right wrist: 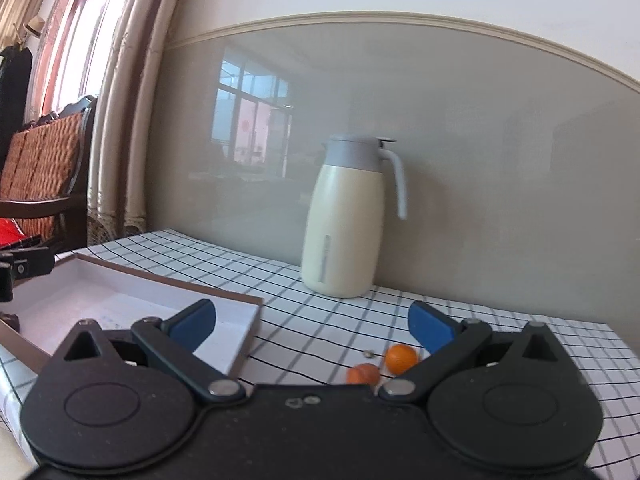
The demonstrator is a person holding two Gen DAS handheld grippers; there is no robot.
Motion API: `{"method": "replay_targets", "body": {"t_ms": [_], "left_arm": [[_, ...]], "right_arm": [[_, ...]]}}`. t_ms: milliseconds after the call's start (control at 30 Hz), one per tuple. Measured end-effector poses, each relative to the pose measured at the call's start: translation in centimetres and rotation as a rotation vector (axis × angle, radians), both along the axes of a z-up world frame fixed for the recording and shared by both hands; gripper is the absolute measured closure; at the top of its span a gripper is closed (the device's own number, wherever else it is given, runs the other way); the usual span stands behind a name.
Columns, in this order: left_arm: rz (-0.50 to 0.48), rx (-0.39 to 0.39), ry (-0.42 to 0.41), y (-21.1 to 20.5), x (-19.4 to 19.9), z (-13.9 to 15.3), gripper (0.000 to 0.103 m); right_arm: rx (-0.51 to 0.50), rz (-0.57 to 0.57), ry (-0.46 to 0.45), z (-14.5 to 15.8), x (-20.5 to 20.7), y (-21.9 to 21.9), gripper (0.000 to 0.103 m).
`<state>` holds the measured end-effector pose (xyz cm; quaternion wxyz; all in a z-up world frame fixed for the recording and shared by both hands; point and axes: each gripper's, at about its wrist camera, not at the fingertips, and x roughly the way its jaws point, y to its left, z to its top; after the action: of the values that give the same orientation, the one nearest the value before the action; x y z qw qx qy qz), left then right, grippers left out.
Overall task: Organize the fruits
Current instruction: 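Move both open grippers back from the box toward the remaining fruit, then grasp another dark chestnut with the right gripper while the left gripper grasps a mandarin orange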
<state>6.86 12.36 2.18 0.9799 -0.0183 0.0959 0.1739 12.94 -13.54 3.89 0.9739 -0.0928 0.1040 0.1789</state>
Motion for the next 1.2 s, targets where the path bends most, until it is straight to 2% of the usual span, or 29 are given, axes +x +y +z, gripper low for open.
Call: {"method": "replay_targets", "body": {"t_ms": [767, 1200], "left_arm": [[-0.143, 0.014, 0.006, -6.4, 2.6, 0.0, 0.0], [-0.249, 0.037, 0.038, -10.8, 4.1, -0.6, 0.0]], "right_arm": [[-0.025, -0.153, -0.012, 0.1, -0.7, -7.8, 0.006], [-0.034, -0.232, 0.031, -0.6, -1.1, -13.4, 0.006]]}}
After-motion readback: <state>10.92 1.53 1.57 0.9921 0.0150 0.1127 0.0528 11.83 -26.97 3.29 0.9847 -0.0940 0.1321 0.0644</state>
